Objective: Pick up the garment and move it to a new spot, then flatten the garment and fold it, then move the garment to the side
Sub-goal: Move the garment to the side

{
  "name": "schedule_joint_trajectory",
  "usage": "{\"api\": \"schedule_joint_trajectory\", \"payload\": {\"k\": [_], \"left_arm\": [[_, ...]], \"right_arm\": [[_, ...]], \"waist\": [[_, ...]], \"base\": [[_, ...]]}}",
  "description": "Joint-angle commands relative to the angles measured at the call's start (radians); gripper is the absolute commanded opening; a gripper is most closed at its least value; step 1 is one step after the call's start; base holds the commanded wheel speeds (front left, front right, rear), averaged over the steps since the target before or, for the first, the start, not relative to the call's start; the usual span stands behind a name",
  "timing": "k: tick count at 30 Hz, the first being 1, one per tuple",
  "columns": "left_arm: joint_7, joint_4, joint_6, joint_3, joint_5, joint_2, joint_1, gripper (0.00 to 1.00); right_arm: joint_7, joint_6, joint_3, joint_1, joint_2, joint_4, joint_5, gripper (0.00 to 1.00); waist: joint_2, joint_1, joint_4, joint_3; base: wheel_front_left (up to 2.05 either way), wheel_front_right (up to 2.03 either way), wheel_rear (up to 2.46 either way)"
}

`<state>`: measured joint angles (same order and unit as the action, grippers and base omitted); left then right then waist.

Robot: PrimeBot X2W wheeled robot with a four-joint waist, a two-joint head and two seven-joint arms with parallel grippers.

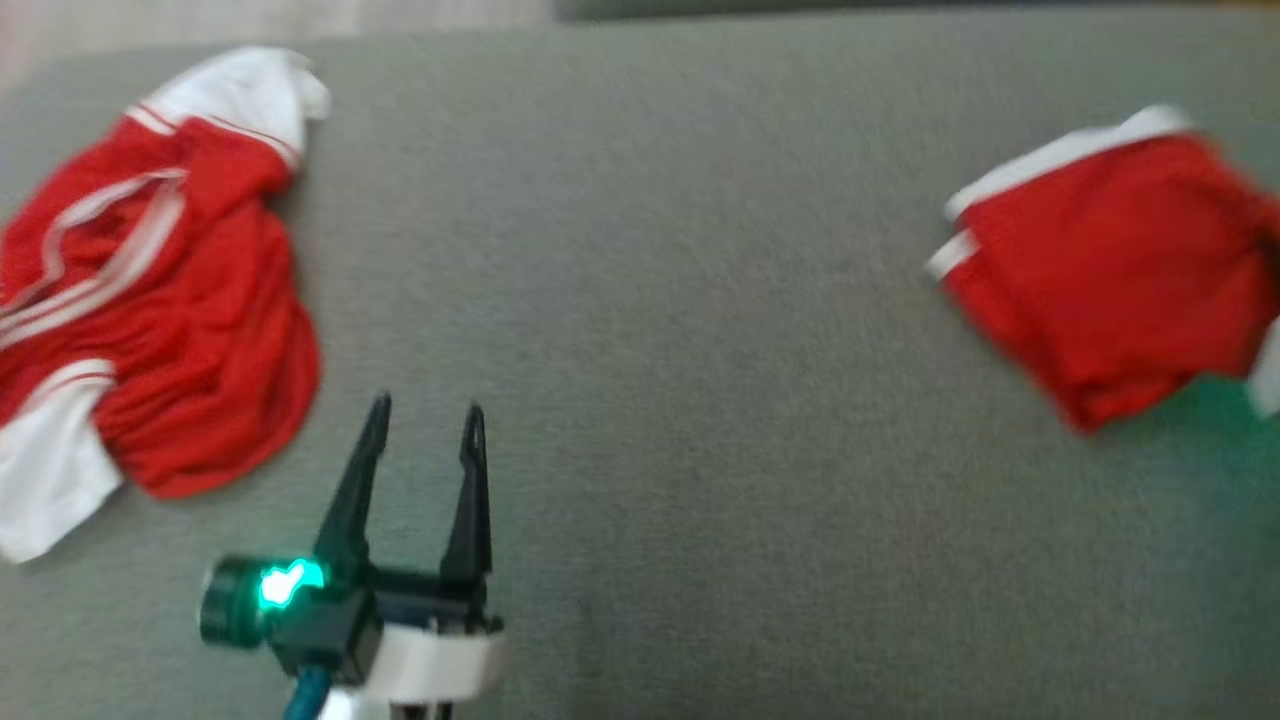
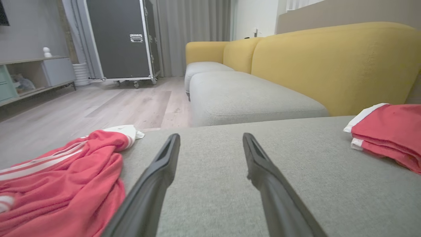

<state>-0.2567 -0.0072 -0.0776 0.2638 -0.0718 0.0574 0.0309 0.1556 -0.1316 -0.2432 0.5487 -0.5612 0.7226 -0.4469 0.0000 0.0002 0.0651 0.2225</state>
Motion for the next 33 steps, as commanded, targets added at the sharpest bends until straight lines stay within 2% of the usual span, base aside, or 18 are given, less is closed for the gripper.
{"api": "schedule_joint_trajectory", "payload": {"k": [1, 6, 7, 9, 10, 12, 13, 14, 17, 20, 23, 26, 27, 33], "left_arm": [[-0.005, -0.040, 0.006, -0.038, 0.010, 0.002, -0.054, 1.00], [-0.005, -0.054, 0.033, -0.059, 0.023, 0.019, -0.125, 1.00], [-0.005, -0.058, 0.042, -0.066, 0.027, 0.025, -0.149, 1.00], [-0.005, -0.060, 0.050, -0.073, 0.029, 0.029, -0.169, 1.00], [-0.005, -0.060, 0.053, -0.074, 0.030, 0.030, -0.178, 1.00], [-0.005, -0.058, 0.060, -0.075, 0.032, 0.030, -0.192, 1.00], [-0.005, -0.055, 0.063, -0.073, 0.033, 0.029, -0.198, 1.00], [-0.005, -0.051, 0.065, -0.072, 0.034, 0.028, -0.202, 1.00], [-0.005, -0.038, 0.069, -0.068, 0.029, 0.022, -0.207, 1.00], [-0.005, -0.022, 0.069, -0.060, 0.022, 0.014, -0.201, 1.00], [-0.005, -0.003, 0.061, -0.053, 0.014, 0.007, -0.177, 1.00], [-0.005, 0.021, 0.050, -0.049, 0.002, 0.002, -0.139, 1.00], [-0.005, 0.021, 0.050, -0.049, 0.002, 0.002, -0.139, 1.00], [-0.005, 0.079, 0.036, -0.049, -0.026, -0.004, -0.083, 1.00]], "right_arm": [[0.002, 0.001, 0.011, 0.022, -0.058, -0.031, 0.015, 0.00], [0.015, 0.001, 0.120, 0.049, -0.156, -0.066, 0.074, 0.00], [0.018, 0.001, 0.167, 0.060, -0.175, -0.086, 0.103, 0.00], [0.018, 0.001, 0.212, 0.065, -0.182, -0.102, 0.131, 0.00], [0.028, 0.001, 0.201, 0.057, -0.175, -0.123, 0.123, 0.00], [0.031, 0.001, 0.240, 0.061, -0.168, -0.140, 0.144, 0.30], [0.031, 0.001, 0.253, 0.060, -0.166, -0.148, 0.172, 0.52], [0.032, 0.001, 0.277, 0.062, -0.156, -0.154, 0.200, 1.00], [0.042, 0.001, 0.328, 0.044, -0.100, -0.181, 0.274, 1.00], [0.040, 0.001, 0.342, 0.002, -0.049, -0.225, 0.344, 1.00], [0.027, 0.001, 0.334, -0.052, 0.031, -0.270, 0.385, 1.00], [-0.005, 0.001, 0.293, -0.121, 0.111, -0.298, 0.382, 1.00], [-0.005, 0.001, 0.293, -0.121, 0.111, -0.298, 0.382, 1.00], [-0.141, 0.001, 0.171, -0.248, 0.237, -0.286, 0.315, 1.00]], "waist": [[0.0000, -0.0002, -0.071, 0.094], [0.0000, -0.0002, -0.122, 0.196], [0.0000, -0.0002, -0.140, 0.230], [0.0000, -0.0002, -0.155, 0.258], [0.0000, -0.0002, -0.160, 0.267], [0.0000, -0.0002, -0.167, 0.281], [0.0000, -0.0002, -0.168, 0.283], [0.0000, -0.0002, -0.168, 0.282], [0.0000, -0.0002, -0.160, 0.260], [0.0000, -0.0002, -0.140, 0.213], [0.0000, -0.0002, -0.110, 0.137], [0.0000, -0.0002, -0.078, 0.053], [0.0000, -0.0002, -0.078, 0.053], [0.0000, -0.0002, -0.010, -0.078]], "base": [[0.00, 0.00, 0.00], [0.00, 0.00, 0.00], [0.00, 0.00, 0.00], [0.00, 0.00, 0.00], [0.00, 0.00, 0.00], [0.00, 0.00, 0.00], [0.00, 0.00, 0.00], [0.00, 0.00, 0.00], [0.00, 0.00, 0.00], [0.00, 0.00, 0.00], [0.00, 0.00, 0.00], [0.00, 0.00, 0.00], [0.00, 0.00, 0.00], [0.00, 0.00, 0.00]]}}
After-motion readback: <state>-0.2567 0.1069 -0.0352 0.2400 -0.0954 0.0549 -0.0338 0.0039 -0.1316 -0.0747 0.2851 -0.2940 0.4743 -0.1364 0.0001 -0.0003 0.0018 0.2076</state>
